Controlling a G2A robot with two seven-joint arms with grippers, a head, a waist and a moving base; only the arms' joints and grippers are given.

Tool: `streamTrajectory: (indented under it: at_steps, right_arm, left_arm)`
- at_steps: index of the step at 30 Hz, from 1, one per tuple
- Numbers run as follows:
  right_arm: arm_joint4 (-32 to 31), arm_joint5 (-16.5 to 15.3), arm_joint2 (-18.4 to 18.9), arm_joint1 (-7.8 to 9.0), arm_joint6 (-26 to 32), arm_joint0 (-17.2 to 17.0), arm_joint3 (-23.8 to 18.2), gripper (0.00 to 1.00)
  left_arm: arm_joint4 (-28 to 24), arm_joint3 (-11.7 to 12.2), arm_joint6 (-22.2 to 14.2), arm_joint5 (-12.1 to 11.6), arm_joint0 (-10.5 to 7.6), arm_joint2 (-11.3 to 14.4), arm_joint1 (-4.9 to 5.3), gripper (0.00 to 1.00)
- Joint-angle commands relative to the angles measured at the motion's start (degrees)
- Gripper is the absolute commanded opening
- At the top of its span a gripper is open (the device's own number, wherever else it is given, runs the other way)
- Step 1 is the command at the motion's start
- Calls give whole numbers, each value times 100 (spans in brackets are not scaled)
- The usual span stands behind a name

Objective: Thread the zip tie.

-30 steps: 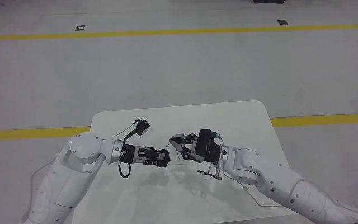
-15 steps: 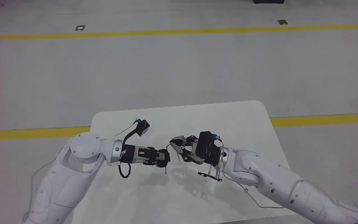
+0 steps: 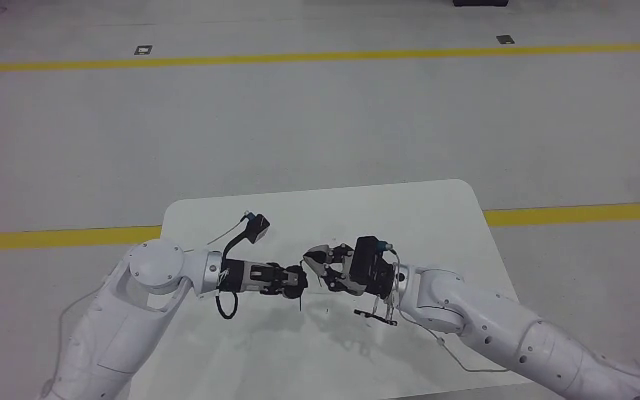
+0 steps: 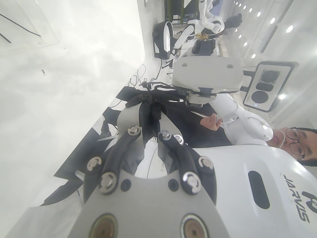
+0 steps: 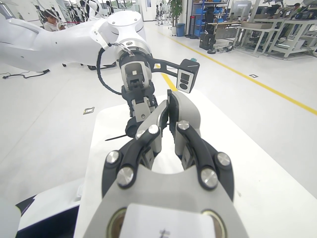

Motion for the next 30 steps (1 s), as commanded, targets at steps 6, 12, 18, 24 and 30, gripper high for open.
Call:
streamTrajectory:
  at_steps: [6, 12, 18, 24, 30]
  right_arm:
    - [72, 0, -17, 22, 8, 35, 45, 0]
    - [129, 0, -98, 28, -7, 80, 33, 0]
    - [187, 0, -203, 29, -73, 159, 50, 0]
    - [245, 0, -295, 34, -88, 236, 102, 0]
    - [290, 0, -386, 30, -110, 312, 148, 0]
  left_arm:
    - [-61, -38, 46, -16, -43, 39, 42, 0]
    - [-117, -40, 74, -36, -79, 80, 75, 0]
    - [-156, -19, 91, -48, -133, 151, 101, 0]
    - [-205, -8, 124, -71, -184, 212, 126, 0]
    - [-265, -5, 162, -89, -228, 260, 152, 0]
